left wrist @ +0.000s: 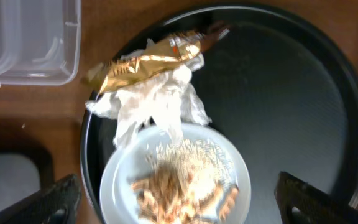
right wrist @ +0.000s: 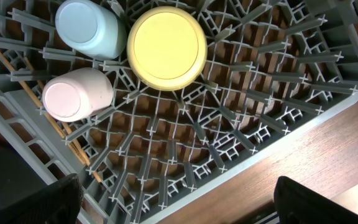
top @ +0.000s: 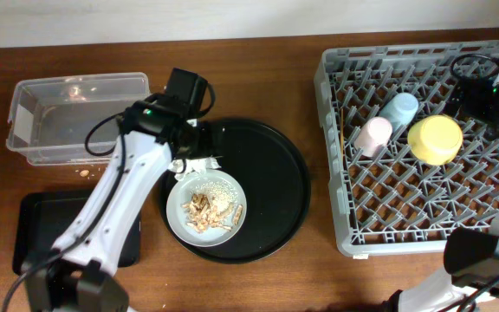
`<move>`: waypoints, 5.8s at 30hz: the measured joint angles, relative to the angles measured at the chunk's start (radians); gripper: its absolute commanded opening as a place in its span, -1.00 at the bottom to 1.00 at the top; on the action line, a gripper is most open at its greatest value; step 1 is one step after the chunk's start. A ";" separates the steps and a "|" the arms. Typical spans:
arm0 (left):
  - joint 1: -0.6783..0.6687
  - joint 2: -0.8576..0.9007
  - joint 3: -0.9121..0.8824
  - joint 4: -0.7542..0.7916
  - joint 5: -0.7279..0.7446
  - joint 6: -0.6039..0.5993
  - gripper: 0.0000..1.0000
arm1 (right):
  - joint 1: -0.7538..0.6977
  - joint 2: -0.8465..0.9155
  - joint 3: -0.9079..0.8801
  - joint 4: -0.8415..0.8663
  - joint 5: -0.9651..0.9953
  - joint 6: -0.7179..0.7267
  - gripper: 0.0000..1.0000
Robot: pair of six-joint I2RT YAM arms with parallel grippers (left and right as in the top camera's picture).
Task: Sort waste into correct bins and load items into the dishwasher rack
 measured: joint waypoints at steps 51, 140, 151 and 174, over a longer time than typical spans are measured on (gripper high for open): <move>0.000 0.298 0.121 -0.121 -0.036 -0.117 -0.99 | 0.000 0.000 0.000 0.000 0.000 0.000 0.97; 0.038 0.512 0.184 -0.019 0.128 -0.072 -0.99 | 0.000 0.000 0.000 0.000 0.000 0.000 0.97; 0.033 0.335 0.234 -0.163 0.132 -0.072 -1.00 | 0.000 0.000 0.000 0.000 0.000 0.000 0.97; 0.380 0.094 0.250 0.221 -0.135 -0.072 -0.35 | 0.000 0.000 0.000 0.000 0.000 0.000 0.97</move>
